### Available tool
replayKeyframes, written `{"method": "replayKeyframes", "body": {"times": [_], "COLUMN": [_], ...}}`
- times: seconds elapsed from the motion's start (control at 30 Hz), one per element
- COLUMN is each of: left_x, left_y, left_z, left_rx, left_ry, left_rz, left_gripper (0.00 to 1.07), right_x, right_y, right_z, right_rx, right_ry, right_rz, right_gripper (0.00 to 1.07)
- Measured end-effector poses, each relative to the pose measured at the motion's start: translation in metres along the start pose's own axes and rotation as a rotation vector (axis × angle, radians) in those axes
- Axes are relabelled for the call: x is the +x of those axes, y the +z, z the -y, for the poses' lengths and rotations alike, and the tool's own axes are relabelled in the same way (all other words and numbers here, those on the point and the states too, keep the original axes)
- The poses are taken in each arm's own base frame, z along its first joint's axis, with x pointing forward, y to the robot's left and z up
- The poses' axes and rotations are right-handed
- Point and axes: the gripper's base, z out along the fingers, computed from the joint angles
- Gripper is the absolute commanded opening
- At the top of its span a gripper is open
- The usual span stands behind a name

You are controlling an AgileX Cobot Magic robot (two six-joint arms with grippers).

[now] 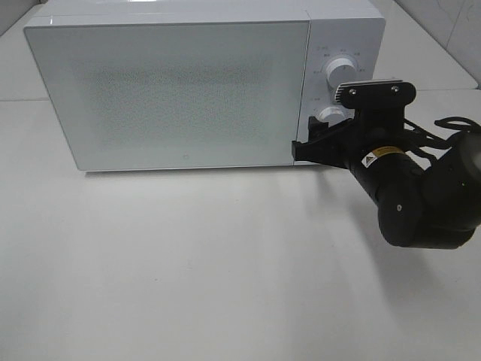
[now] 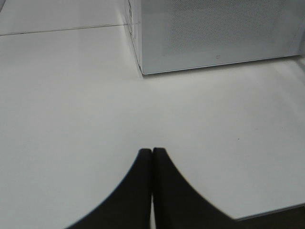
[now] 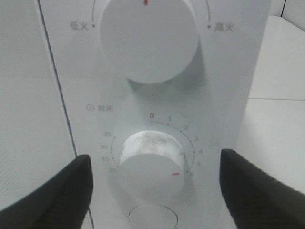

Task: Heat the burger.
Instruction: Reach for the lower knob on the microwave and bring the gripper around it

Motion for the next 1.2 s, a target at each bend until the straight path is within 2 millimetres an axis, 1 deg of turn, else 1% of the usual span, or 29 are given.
{"method": "replayKeyframes", "body": {"times": [0.23,0.33,0.37,0.47,0.57,0.77,0.87,0.93,0.97,1.0,1.03,1.07,1.1,1.13,1.2], "left_x": [0.0,0.0,0.0,0.0,0.0,0.0,0.0,0.0,0.0,0.0,0.0,0.0,0.0,0.0,0.0], "left_y": [0.0,0.0,0.0,0.0,0.0,0.0,0.0,0.0,0.0,0.0,0.0,0.0,0.0,0.0,0.0], "left_z": [0.0,0.0,0.0,0.0,0.0,0.0,0.0,0.0,0.0,0.0,0.0,0.0,0.0,0.0,0.0], "left_rx": [0.0,0.0,0.0,0.0,0.0,0.0,0.0,0.0,0.0,0.0,0.0,0.0,0.0,0.0,0.0], "left_ry": [0.0,0.0,0.0,0.0,0.0,0.0,0.0,0.0,0.0,0.0,0.0,0.0,0.0,0.0,0.0], "left_rz": [0.0,0.0,0.0,0.0,0.0,0.0,0.0,0.0,0.0,0.0,0.0,0.0,0.0,0.0,0.0], "left_gripper": [0.0,0.0,0.0,0.0,0.0,0.0,0.0,0.0,0.0,0.0,0.0,0.0,0.0,0.0,0.0], "right_x": [0.005,0.008,0.008,0.007,0.003,0.003,0.003,0.004,0.004,0.004,0.003,0.003,0.003,0.003,0.004], "right_y": [0.005,0.005,0.005,0.006,0.01,0.011,0.011,0.011,0.011,0.011,0.012,0.012,0.012,0.012,0.012], "right_z": [-0.002,-0.002,-0.002,-0.003,-0.003,-0.003,-0.004,-0.003,-0.003,-0.003,-0.003,-0.003,-0.004,-0.004,-0.004], "right_rx": [0.0,0.0,0.0,0.004,0.014,0.027,0.03,0.034,0.034,0.035,0.033,0.033,0.034,0.034,0.034], "right_ry": [-0.01,-0.014,-0.014,-0.012,-0.002,0.009,0.006,-0.019,-0.019,-0.024,-0.034,-0.034,-0.033,-0.033,-0.034], "right_rz": [-0.005,-0.015,-0.016,-0.007,0.008,-0.003,-0.005,-0.012,-0.012,-0.013,-0.014,-0.014,-0.014,-0.014,-0.014], "right_gripper": [0.65,0.63,0.6,0.58,0.58,0.58,0.55,0.49,0.49,0.4,0.3,0.3,0.23,0.23,0.0]}}
